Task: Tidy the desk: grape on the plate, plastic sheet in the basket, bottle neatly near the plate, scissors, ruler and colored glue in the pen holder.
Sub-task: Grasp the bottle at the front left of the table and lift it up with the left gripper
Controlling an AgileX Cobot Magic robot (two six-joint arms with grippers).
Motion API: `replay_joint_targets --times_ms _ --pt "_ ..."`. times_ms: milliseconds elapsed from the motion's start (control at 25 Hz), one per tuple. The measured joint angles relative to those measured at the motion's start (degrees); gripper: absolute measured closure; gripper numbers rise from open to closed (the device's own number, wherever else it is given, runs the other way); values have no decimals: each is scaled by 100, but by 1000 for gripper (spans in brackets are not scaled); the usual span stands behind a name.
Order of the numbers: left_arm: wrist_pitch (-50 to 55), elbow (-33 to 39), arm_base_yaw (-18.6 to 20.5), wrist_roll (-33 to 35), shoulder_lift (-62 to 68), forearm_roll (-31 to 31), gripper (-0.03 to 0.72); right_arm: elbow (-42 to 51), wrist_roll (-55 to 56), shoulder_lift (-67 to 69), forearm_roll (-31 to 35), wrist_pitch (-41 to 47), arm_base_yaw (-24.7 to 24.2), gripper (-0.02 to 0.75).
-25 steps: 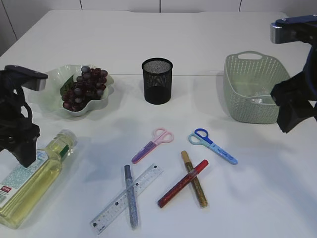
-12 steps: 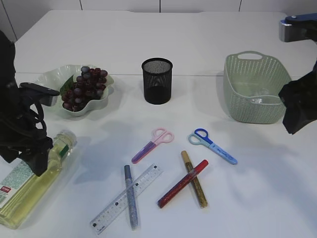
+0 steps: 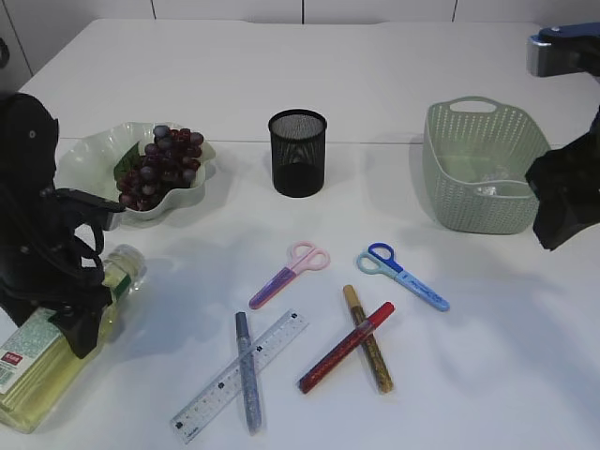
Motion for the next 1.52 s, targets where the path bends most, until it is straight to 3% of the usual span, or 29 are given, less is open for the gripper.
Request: replay_joint_targets --times_ms 280,600,1360,1520 --pt "-47 0 0 -30 271 0 101 0 0 0 0 -18 0 225" --pt "-8 -33 0 -30 271 0 240 0 -13 0 -87 -57 0 225" --pt "-84 -19 0 -235 271 -154 247 0 -13 0 -19 -74 0 225" --pt "-753 559 -64 -258 -208 -190 247 0 -13 0 5 -49 0 225"
